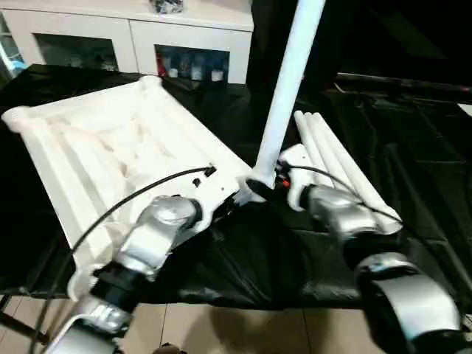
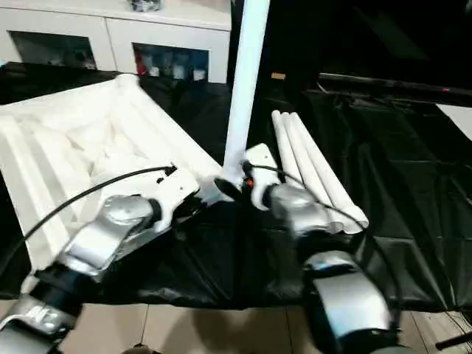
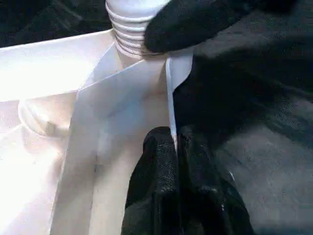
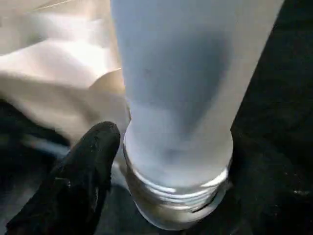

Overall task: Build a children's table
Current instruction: Rotate leg to tighten

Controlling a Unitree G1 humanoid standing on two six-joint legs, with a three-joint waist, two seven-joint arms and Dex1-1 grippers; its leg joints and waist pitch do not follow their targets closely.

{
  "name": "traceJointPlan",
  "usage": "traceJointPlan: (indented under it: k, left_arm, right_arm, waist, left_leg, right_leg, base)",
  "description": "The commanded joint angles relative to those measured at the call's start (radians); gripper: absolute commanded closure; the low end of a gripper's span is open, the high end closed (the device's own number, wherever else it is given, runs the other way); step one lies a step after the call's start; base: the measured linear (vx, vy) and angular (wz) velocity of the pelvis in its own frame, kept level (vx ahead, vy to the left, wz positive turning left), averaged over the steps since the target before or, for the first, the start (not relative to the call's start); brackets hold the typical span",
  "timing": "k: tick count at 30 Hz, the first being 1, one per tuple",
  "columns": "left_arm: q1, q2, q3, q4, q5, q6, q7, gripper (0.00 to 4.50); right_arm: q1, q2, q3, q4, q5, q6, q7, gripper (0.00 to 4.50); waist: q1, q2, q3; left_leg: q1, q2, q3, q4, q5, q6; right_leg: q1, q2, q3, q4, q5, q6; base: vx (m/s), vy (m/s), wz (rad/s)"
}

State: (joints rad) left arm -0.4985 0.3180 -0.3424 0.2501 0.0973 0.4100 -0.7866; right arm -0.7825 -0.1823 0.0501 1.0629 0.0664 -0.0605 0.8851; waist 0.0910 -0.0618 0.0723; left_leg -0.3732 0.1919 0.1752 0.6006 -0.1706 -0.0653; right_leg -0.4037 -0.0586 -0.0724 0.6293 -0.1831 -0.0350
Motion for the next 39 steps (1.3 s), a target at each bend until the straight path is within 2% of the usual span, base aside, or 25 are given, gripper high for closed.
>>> traceJointPlan:
  k: [1, 2, 4, 5, 8, 13, 16, 17, 21, 23, 24, 25, 27, 28, 29, 31, 34, 36, 39]
  left_arm:
    - [0.004, -0.003, -0.057, -0.06, -0.058, -0.079, -0.094, 4.5]
    - [0.008, 0.011, -0.061, -0.062, -0.064, -0.093, -0.121, 4.5]
    - [0.012, 0.027, -0.06, -0.063, -0.076, -0.105, -0.156, 4.5]
    - [0.017, 0.042, -0.058, -0.066, -0.094, -0.116, -0.199, 4.5]
    - [0.024, 0.069, -0.057, -0.069, -0.112, -0.13, -0.274, 4.5]
    - [0.024, 0.096, -0.055, -0.057, -0.119, -0.146, -0.317, 4.5]
    - [0.02, 0.1, -0.053, -0.048, -0.117, -0.152, -0.32, 4.5]
    - [0.02, 0.101, -0.052, -0.045, -0.117, -0.155, -0.32, 4.5]
    - [0.019, 0.1, -0.042, -0.035, -0.112, -0.165, -0.316, 4.5]
    - [0.018, 0.093, -0.034, -0.029, -0.109, -0.164, -0.303, 4.5]
    - [0.017, 0.085, -0.029, -0.026, -0.106, -0.158, -0.285, 4.5]
    - [0.013, 0.069, -0.022, -0.02, -0.099, -0.149, -0.25, 4.5]
    - [0.011, 0.061, -0.018, -0.015, -0.093, -0.143, -0.229, 4.5]
    - [0.006, 0.048, -0.011, -0.007, -0.084, -0.131, -0.195, 4.5]
    - [0.0, 0.034, -0.003, 0.002, -0.076, -0.119, -0.161, 4.5]
    - [-0.014, -0.003, 0.015, 0.022, -0.061, -0.097, -0.083, 4.5]
    - [-0.035, -0.063, 0.044, 0.037, -0.044, -0.053, 0.028, 4.5]
    - [-0.041, -0.078, 0.049, 0.036, -0.04, -0.034, 0.055, 4.5]
    - [-0.061, -0.158, 0.075, 0.031, -0.014, 0.037, 0.182, 4.5]
  right_arm:
    - [0.018, -0.011, 0.054, -0.057, 0.0, -0.006, 0.157, 0.86]
    - [0.026, -0.026, 0.064, -0.072, 0.002, -0.004, 0.2, 0.86]
    - [0.036, -0.047, 0.076, -0.091, 0.003, 0.0, 0.259, 0.86]
    - [0.045, -0.066, 0.087, -0.11, 0.006, 0.005, 0.316, 0.86]
    - [0.062, -0.092, 0.112, -0.146, 0.002, 0.015, 0.392, 0.86]
    - [0.097, -0.117, 0.16, -0.206, -0.019, 0.026, 0.469, 0.86]
    - [0.103, -0.116, 0.161, -0.213, -0.02, 0.029, 0.471, 0.86]
    - [0.107, -0.113, 0.161, -0.217, -0.02, 0.029, 0.468, 1.13]
    - [0.122, -0.099, 0.161, -0.237, -0.014, 0.044, 0.459, 1.26]
    - [0.13, -0.087, 0.161, -0.238, -0.012, 0.051, 0.44, 1.5]
    - [0.126, -0.075, 0.153, -0.222, -0.013, 0.048, 0.407, 1.57]
    - [0.117, -0.054, 0.137, -0.193, -0.015, 0.043, 0.346, 1.61]
    - [0.112, -0.045, 0.129, -0.178, -0.017, 0.039, 0.316, 1.7]
    - [0.104, -0.033, 0.118, -0.16, -0.019, 0.035, 0.274, 1.72]
    - [0.095, -0.02, 0.107, -0.139, -0.02, 0.031, 0.231, 1.73]
    - [0.069, 0.016, 0.08, -0.084, -0.025, 0.021, 0.108, 1.74]
    - [0.019, 0.084, 0.028, -0.006, -0.019, 0.042, -0.119, 1.76]
    - [0.004, 0.104, 0.011, 0.015, -0.011, 0.054, -0.177, 1.76]
    - [-0.053, 0.184, -0.047, 0.092, 0.017, 0.081, -0.374, 1.76]
  waist:
    - [-0.002, 0.015, -0.077]
    - [-0.001, 0.021, -0.076]
    - [0.001, 0.019, -0.075]
    - [0.003, 0.022, -0.075]
    - [0.003, 0.02, -0.074]
    - [0.003, 0.022, -0.073]
    - [0.002, 0.022, -0.073]
    - [0.002, 0.022, -0.073]
    - [0.004, 0.02, -0.073]
    - [0.002, 0.02, -0.074]
    - [0.003, 0.02, -0.074]
    - [0.002, 0.012, -0.071]
    - [-0.002, 0.015, -0.067]
    - [-0.007, 0.014, -0.065]
    - [-0.008, 0.009, -0.065]
    - [-0.012, 0.009, -0.064]
    - [-0.019, 0.011, -0.064]
    - [-0.022, 0.011, -0.066]
    - [-0.028, 0.008, -0.071]
  left_leg:
    - [0.016, 0.047, -0.013, -0.069, -0.219, 0.028]
    - [0.016, 0.047, -0.014, -0.07, -0.238, 0.027]
    - [0.018, 0.048, -0.015, -0.071, -0.251, 0.026]
    - [0.017, 0.048, -0.016, -0.071, -0.25, 0.026]
    - [0.016, 0.048, -0.015, -0.072, -0.254, 0.025]
    - [0.018, 0.048, -0.016, -0.073, -0.257, 0.021]
    - [0.019, 0.049, -0.016, -0.073, -0.263, 0.018]
    - [0.019, 0.049, -0.017, -0.073, -0.263, 0.016]
    - [0.019, 0.048, -0.016, -0.073, -0.25, 0.019]
    - [0.018, 0.048, -0.016, -0.073, -0.25, 0.018]
    - [0.019, 0.048, -0.016, -0.074, -0.254, 0.016]
    - [0.02, 0.048, -0.016, -0.074, -0.26, 0.014]
    - [0.022, 0.046, -0.019, -0.076, -0.295, 0.001]
    - [0.026, 0.046, -0.019, -0.076, -0.318, -0.006]
    - [0.027, 0.047, -0.02, -0.076, -0.323, -0.01]
    - [0.027, 0.044, -0.023, -0.075, -0.337, -0.015]
    - [0.029, 0.042, -0.027, -0.075, -0.35, -0.025]
    - [0.027, 0.042, -0.027, -0.073, -0.345, -0.023]
    - [0.025, 0.044, -0.025, -0.075, -0.318, -0.022]
  right_leg:
    - [0.051, -0.091, 0.055, -0.079, -0.208, -0.213]
    - [0.05, -0.09, 0.055, -0.083, -0.225, -0.211]
    - [0.05, -0.089, 0.055, -0.083, -0.228, -0.212]
    - [0.051, -0.09, 0.055, -0.083, -0.23, -0.212]
    - [0.052, -0.09, 0.054, -0.085, -0.254, -0.209]
    - [0.05, -0.088, 0.054, -0.085, -0.265, -0.21]
    - [0.049, -0.09, 0.055, -0.086, -0.278, -0.208]
    - [0.049, -0.089, 0.055, -0.086, -0.28, -0.207]
    - [0.049, -0.088, 0.056, -0.085, -0.267, -0.206]
    - [0.049, -0.088, 0.055, -0.085, -0.266, -0.204]
    - [0.049, -0.089, 0.055, -0.086, -0.276, -0.203]
    - [0.046, -0.091, 0.055, -0.087, -0.301, -0.199]
    - [0.045, -0.094, 0.054, -0.096, -0.382, -0.178]
    - [0.039, -0.093, 0.054, -0.101, -0.421, -0.169]
    - [0.039, -0.095, 0.054, -0.103, -0.44, -0.162]
    - [0.037, -0.097, 0.05, -0.111, -0.513, -0.135]
    - [0.032, -0.097, 0.047, -0.115, -0.55, -0.118]
    - [0.031, -0.099, 0.048, -0.116, -0.548, -0.113]
    - [0.032, -0.094, 0.05, -0.106, -0.461, -0.133]
  base:
    - [0.0, 0.0, 0.0]
    - [0.0, 0.0, 0.0]
    - [0.0, 0.0, 0.0]
    - [0.0, 0.0, 0.0]
    - [0.0, 0.0, 0.0]
    - [0.0, 0.0, 0.0]
    - [0.0, 0.0, 0.0]
    - [0.0, 0.0, 0.0]
    - [0.0, 0.0, 0.0]
    - [0.0, 0.0, 0.0]
    - [0.0, 0.0, 0.0]
    - [0.0, 0.0, 0.0]
    - [0.0, 0.0, 0.0]
    - [0.0, 0.0, 0.0]
    - [0.0, 0.0, 0.0]
    - [0.0, 0.0, 0.0]
    - [0.0, 0.0, 0.0]
    - [0.0, 0.0, 0.0]
    - [0.0, 0.0, 0.0]
